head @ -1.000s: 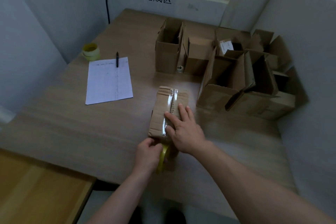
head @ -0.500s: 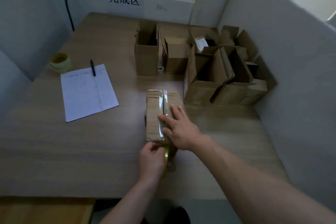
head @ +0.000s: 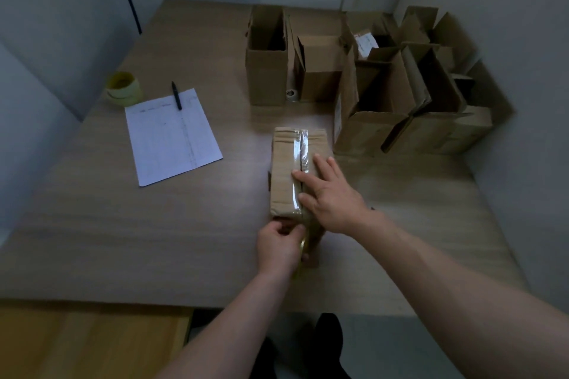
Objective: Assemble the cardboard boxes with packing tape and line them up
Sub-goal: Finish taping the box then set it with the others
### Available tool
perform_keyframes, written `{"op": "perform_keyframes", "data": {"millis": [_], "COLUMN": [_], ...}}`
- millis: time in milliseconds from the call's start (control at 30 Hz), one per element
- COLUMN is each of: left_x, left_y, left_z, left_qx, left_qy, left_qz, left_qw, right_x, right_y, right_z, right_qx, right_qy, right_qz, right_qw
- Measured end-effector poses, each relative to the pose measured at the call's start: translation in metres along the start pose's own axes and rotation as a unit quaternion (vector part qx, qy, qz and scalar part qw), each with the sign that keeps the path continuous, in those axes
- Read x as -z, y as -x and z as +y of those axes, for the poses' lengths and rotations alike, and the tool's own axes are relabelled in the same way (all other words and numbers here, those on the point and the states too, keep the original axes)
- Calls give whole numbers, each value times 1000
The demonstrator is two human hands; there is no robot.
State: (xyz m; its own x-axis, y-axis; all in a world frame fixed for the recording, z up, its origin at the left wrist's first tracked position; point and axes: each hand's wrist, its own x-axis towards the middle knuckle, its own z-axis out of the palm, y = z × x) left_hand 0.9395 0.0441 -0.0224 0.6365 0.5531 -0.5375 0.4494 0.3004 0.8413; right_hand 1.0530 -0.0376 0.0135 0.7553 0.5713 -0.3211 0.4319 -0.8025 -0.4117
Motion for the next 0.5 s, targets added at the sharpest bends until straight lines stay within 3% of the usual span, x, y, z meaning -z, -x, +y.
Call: {"op": "perform_keyframes", "data": {"millis": [100, 200, 267, 400, 500], "left_x": [2, 2, 1, 1, -1], "left_y": [-1, -3, -2, 0, 0], "left_z": [-1, -8, -14, -20, -21], "left_qx": [-19, -28, -31, -33, -17], "left_qy": [-29, -33, -29, -9, 22], "left_qz": [1, 10, 24, 32, 35], "left_qw": [999, 999, 999, 999, 999], "right_x": [7, 9, -4, -56, -73], "right_y": [5, 24, 45, 99, 110], "right_z": [0, 32, 84, 176, 197], "right_qx": [17, -28, -117, -240, -227], "right_qy": [-51, -171, -126, 68, 65], "right_qz": [1, 166, 248, 83, 81], "right_qw": [999, 971, 953, 965, 968]}}
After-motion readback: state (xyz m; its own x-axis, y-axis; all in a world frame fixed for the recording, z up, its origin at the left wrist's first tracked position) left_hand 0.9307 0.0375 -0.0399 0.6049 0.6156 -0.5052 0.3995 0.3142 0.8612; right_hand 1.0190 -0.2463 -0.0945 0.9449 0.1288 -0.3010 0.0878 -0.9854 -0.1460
